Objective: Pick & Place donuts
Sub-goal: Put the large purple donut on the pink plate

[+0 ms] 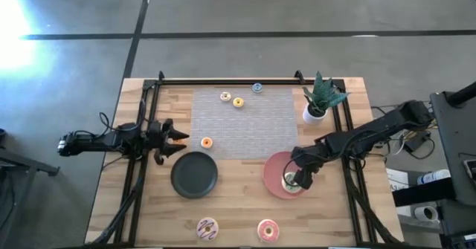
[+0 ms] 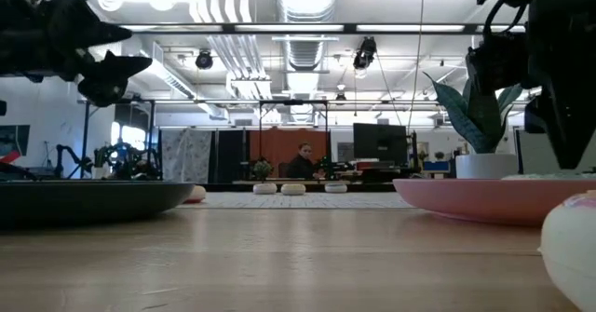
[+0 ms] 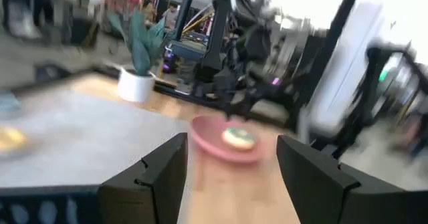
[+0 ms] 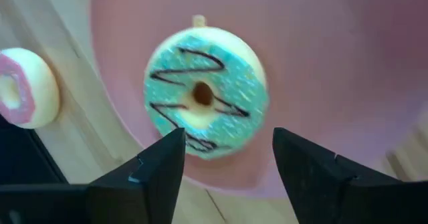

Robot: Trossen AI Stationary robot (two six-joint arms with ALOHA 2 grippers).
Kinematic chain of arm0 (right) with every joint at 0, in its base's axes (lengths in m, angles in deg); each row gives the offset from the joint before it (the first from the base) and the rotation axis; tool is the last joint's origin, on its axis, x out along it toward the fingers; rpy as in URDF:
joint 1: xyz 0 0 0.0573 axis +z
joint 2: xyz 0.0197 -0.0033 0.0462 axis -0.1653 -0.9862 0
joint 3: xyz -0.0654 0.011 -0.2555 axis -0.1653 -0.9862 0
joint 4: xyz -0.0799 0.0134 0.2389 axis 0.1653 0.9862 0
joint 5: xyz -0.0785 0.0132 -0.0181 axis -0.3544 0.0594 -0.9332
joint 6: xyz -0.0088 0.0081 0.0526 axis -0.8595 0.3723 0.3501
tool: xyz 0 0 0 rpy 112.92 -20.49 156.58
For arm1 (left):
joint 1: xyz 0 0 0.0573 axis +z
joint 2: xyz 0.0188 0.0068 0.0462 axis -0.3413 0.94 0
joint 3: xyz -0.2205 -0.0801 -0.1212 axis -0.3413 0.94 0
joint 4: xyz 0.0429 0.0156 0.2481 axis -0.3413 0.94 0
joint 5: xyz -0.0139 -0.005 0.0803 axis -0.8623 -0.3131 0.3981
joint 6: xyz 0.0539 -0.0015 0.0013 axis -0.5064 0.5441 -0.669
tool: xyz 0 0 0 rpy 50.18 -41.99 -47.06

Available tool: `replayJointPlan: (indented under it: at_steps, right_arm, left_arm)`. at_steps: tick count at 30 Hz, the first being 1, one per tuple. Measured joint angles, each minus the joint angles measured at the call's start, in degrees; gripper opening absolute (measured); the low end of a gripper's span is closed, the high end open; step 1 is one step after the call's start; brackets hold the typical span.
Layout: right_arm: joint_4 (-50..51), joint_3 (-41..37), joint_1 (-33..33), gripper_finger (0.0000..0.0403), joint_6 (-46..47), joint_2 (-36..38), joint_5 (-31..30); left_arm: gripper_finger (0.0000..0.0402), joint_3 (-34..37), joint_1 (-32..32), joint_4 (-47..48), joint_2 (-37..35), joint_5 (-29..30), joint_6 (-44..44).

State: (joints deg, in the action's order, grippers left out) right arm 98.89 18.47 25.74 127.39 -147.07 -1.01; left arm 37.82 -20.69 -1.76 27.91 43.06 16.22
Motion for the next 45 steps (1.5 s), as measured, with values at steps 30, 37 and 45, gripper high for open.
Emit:
replayJointPlan:
  at_steps: [30, 37, 45]
  right_arm:
    - [2.57, 1.91, 0.24, 0.0219, -1.77, 0.59, -7.78]
    - [2.65, 1.88, 0.26, 0.0219, -1.8, 0.59, -7.73]
    - [2.77, 1.52, 0.24, 0.0219, -3.49, 0.59, -9.08]
  left_arm:
    - [0.0204, -5.71, -1.47, -12.36, 10.49, 7.34, 44.1]
    - [0.0204, -21.83, -12.45, 14.16, 31.91, 3.48, 30.84]
    - [0.0204, -35.47, -29.06, 22.8, 56.17, 3.18, 20.74]
